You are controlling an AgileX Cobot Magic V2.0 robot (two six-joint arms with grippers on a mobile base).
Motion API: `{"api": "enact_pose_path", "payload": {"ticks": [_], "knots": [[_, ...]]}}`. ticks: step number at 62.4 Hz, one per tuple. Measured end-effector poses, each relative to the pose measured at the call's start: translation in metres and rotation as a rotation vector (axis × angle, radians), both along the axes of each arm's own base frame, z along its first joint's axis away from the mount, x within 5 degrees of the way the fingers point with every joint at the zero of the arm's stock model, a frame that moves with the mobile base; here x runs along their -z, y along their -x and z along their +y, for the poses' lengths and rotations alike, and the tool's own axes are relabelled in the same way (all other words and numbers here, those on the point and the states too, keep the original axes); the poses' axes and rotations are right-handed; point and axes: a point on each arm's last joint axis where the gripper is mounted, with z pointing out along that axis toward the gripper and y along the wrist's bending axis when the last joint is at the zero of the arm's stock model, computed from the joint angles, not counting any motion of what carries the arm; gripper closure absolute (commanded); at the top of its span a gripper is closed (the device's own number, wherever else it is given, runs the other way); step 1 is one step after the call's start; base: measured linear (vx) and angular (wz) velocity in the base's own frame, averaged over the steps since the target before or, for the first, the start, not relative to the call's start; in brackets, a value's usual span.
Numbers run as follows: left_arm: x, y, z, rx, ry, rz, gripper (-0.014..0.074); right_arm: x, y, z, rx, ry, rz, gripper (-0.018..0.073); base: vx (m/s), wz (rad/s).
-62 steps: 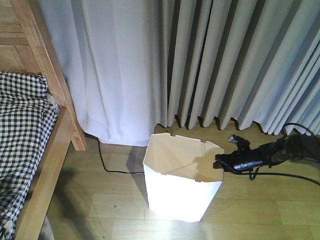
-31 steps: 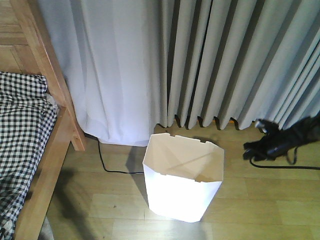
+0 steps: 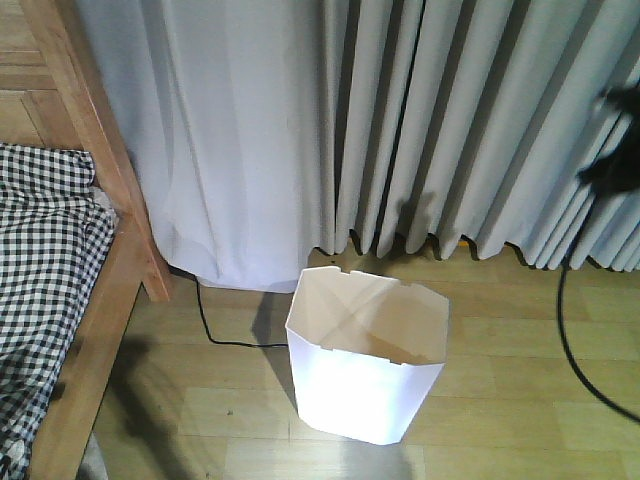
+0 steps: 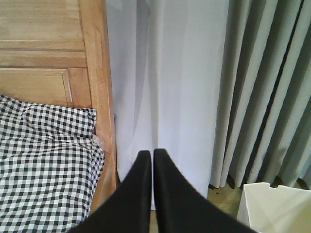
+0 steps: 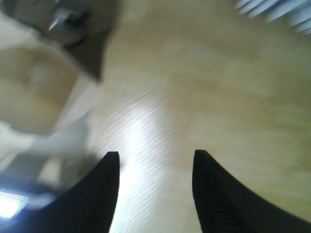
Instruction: Move trash bin to bedside with robot
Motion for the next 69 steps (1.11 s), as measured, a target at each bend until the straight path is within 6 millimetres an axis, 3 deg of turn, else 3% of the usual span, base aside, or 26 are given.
{"api": "enact_pose_path", "payload": {"ticks": [14,22,28,33,41,49,58,69], "knots": [[0.0,0.0,0.0,0.0,0.0,0.0,0.0602,-0.132,0.046,0.015,0.138,0.027,-0.321,0.0228,0.0,0.0],[0.0,0.0,0.0,0.0,0.0,0.0,0.0602,-0.179,0.077,0.026,0.184,-0.014,-0.457,0.0228,0.0,0.0],[0.0,0.0,0.0,0.0,0.0,0.0,0.0602,-0.202,0.102,0.038,0.181,-0.06,-0.549,0.0228,0.0,0.0],[0.0,0.0,0.0,0.0,0.0,0.0,0.0602,-0.206,0.125,0.046,0.169,-0.074,-0.612,0.0228,0.0,0.0],[0.0,0.0,0.0,0.0,0.0,0.0,0.0602,-0.196,0.164,0.058,0.178,-0.063,-0.732,0.0228,0.0,0.0],[0.0,0.0,0.0,0.0,0.0,0.0,0.0602,-0.187,0.213,0.086,0.093,-0.029,-0.942,0.0228,0.0,0.0],[0.0,0.0,0.0,0.0,0.0,0.0,0.0602,-0.164,0.261,0.117,-0.061,-0.051,-1.148,0.0228,0.0,0.0],[0.0,0.0,0.0,0.0,0.0,0.0,0.0602,-0.126,0.305,0.122,-0.109,-0.084,-1.21,0.0245,0.0,0.0]]}}
